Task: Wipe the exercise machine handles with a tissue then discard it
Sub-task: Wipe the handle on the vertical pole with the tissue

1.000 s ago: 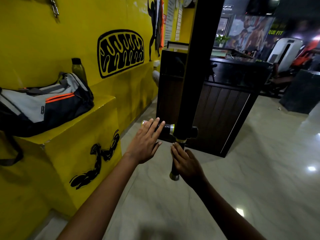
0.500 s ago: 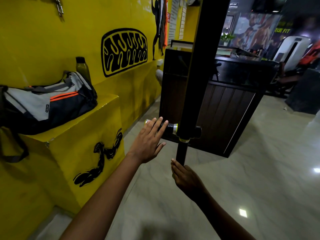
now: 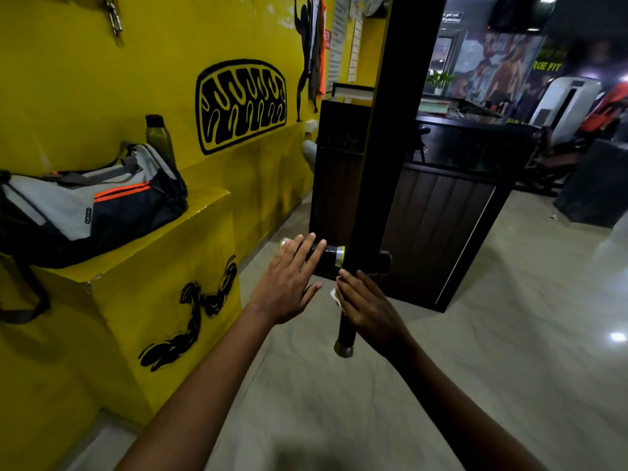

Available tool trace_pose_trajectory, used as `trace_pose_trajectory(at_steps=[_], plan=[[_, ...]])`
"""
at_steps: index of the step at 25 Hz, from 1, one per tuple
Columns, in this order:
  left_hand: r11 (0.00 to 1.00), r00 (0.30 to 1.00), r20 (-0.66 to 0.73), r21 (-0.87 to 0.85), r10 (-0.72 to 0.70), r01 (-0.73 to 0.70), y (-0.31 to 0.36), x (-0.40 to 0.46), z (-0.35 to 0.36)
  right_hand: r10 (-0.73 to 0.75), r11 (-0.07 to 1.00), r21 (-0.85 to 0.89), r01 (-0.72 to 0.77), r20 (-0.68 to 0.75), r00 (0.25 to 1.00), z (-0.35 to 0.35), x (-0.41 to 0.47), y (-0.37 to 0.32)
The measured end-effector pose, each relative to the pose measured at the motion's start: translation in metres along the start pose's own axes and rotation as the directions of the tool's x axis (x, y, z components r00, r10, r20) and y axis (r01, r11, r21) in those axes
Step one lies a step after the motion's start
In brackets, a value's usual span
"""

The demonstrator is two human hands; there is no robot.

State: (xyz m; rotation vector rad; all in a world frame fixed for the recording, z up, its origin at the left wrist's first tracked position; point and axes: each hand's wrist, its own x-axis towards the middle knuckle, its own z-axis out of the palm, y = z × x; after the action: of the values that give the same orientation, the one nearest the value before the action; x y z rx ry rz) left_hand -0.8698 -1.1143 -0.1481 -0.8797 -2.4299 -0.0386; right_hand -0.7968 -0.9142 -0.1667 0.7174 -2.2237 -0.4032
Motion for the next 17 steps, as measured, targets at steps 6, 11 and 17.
trace_pose_trajectory(at_steps=[6,11,17], plan=[[1.0,1.0,0.001,0.009,0.002,-0.002,0.0,0.0,-0.001,0.07,0.995,-0.077,-0.065,0.066,0.995,0.006,-0.004,-0.007],[1.0,1.0,0.008,0.007,0.005,-0.005,-0.001,0.0,-0.002,0.134,0.99,0.035,-0.137,0.079,0.988,0.016,-0.011,-0.016],[1.0,1.0,-0.006,0.009,0.019,-0.018,0.0,0.0,-0.001,0.113,0.992,0.046,-0.118,0.1,0.988,0.029,-0.027,-0.038]])
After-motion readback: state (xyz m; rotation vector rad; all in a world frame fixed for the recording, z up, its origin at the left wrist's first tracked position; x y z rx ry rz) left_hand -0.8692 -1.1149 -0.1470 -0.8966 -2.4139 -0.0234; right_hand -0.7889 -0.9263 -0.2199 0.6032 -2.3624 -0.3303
